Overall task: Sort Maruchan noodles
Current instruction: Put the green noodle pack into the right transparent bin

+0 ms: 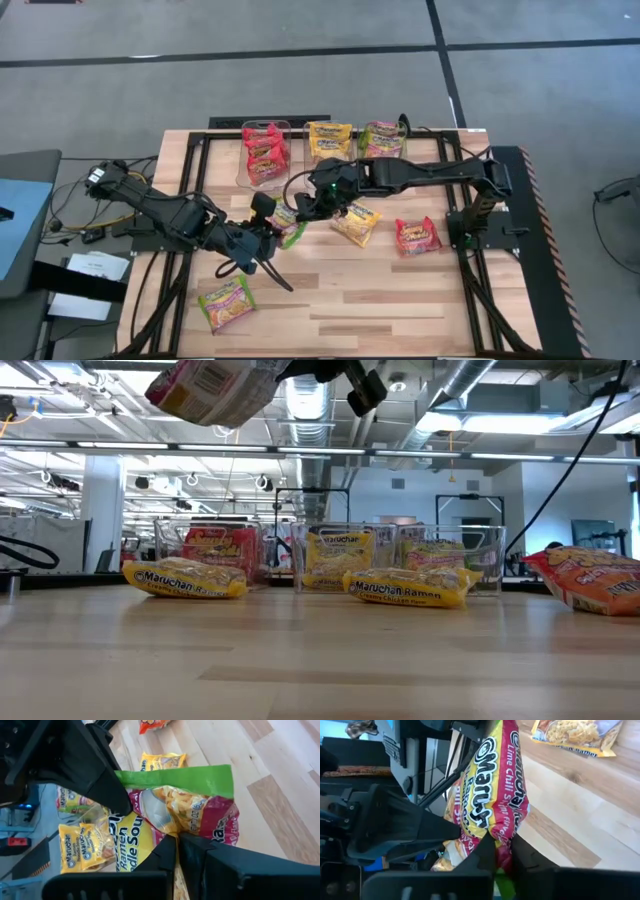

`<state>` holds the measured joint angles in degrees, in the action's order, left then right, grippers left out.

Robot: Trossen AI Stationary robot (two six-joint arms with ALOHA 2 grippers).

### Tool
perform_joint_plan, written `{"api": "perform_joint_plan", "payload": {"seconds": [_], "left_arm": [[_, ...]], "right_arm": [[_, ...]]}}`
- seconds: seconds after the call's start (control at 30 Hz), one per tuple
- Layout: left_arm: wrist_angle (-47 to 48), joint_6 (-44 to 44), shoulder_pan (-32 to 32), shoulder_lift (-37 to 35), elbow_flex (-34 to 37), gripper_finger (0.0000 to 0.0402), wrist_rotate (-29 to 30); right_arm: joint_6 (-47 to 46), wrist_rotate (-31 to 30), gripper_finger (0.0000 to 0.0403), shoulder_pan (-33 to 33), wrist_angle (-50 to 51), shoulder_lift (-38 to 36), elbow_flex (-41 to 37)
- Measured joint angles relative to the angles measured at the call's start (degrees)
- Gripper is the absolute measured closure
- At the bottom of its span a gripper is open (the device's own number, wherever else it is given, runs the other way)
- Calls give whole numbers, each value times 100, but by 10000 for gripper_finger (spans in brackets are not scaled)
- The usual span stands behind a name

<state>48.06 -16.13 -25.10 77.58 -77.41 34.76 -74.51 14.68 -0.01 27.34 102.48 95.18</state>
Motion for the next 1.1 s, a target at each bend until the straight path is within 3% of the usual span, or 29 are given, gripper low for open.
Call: {"api": "perform_joint_plan", "payload": {"seconds": [0.6, 0.8, 0.97, 1.1], "left_arm": [[155, 974, 477, -1, -7, 395, -1402], [230, 1128, 505, 0, -4, 334, -1687], [148, 1422, 503, 0, -4, 274, -1336], [155, 1625, 503, 0, -4, 254, -1302]], "right_arm": [[162, -43, 386, 24, -23, 7, -4], [167, -37, 391, 44, -57, 4, -4], [333, -37, 391, 42, -22, 4, -4], [607, -37, 391, 39, 97, 2, -2]]}}
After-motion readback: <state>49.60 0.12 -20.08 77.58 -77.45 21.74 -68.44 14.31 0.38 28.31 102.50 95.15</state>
